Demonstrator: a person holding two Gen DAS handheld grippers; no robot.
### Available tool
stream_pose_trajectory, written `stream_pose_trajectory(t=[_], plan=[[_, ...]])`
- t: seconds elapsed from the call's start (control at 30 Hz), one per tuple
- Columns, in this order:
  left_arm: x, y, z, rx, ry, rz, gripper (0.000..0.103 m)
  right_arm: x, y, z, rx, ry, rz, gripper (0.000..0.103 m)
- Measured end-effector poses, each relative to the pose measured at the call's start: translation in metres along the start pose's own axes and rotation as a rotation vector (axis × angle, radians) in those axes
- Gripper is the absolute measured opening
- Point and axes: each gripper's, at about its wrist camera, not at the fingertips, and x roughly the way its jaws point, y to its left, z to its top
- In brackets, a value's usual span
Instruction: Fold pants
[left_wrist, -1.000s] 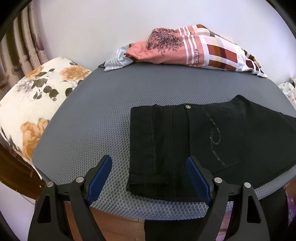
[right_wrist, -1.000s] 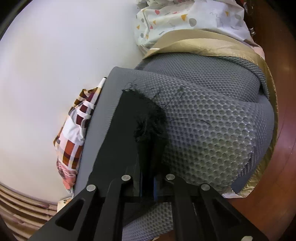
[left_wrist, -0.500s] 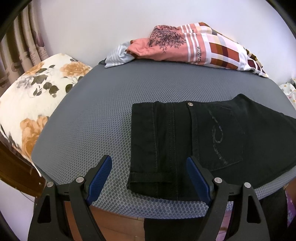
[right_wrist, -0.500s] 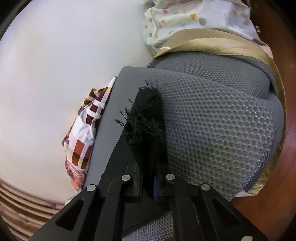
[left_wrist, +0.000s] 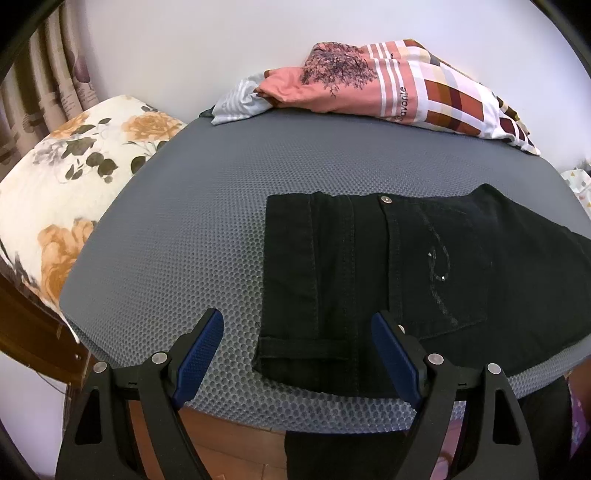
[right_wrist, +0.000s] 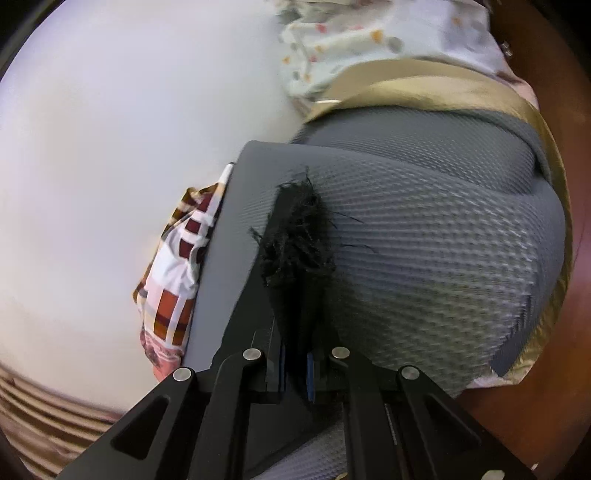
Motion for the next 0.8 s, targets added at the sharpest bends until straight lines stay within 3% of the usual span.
stream_pose_trajectory(t=[0.2,0.43,0.8], plan=[[0.000,-0.001,0.000,0.006,-0.001,-0.003,0.083,0.010,0.041,-0.013,-0.076,0.038,0.042,0.009],[-0.001,-0.002,0.001,0.005,-0.001,-0.010,0.083,0.045,0.095,-0.047,-0.151,0.154,0.120,0.009],[0.003,-0.004,-0.001,0.003,0.029,-0.035,0.083,0.099,0.127,-0.113,-0.209,0.330,0.149,0.009]])
